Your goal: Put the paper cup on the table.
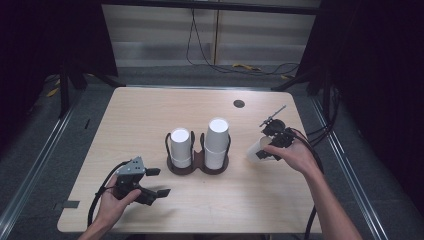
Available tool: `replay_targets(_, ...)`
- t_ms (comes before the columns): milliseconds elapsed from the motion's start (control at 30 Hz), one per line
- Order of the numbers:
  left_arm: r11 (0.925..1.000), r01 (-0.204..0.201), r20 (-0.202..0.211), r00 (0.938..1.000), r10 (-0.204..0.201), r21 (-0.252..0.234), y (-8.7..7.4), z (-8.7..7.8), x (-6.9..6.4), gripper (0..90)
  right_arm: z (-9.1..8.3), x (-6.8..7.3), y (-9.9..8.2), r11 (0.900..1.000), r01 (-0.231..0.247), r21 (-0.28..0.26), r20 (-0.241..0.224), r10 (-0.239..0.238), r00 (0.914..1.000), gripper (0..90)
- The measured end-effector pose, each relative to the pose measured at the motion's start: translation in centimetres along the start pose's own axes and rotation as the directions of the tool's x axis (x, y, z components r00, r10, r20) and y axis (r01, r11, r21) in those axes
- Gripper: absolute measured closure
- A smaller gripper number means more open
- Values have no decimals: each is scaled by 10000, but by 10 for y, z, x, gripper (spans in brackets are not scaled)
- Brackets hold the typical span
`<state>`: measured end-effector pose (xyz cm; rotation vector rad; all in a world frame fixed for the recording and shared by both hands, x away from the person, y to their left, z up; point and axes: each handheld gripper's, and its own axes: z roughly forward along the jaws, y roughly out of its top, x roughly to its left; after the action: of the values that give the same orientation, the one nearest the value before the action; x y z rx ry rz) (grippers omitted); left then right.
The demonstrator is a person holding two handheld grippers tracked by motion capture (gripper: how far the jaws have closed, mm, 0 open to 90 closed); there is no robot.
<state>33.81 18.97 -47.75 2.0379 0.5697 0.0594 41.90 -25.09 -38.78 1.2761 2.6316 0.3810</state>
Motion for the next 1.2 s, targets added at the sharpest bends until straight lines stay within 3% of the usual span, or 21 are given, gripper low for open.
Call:
replay_targets(200,10000,-40,-23,10000,40,1,0,1,0,158,6,-6,0,9993,-61,364,171,54,9998,229)
replay_targets(433,9999,-53,-22,10000,53,95,-1,3,-1,158,9,-4,2,9967,295,751,557,-337,9979,222)
replay_targets(767,9998,-206,-62,9998,206,31,-2,2,-1,158,19,-2,9,9918,335,1237,618,-414,9972,202)
replay_targets(1033,9999,-117,-45,9999,117,38,-2,3,-1,158,24,2,15,9941,379,1012,919,-473,9946,183)
replay_targets(1200,9999,-55,-47,10000,55,100,-3,4,0,158,30,2,16,9949,368,936,782,-442,9960,176)
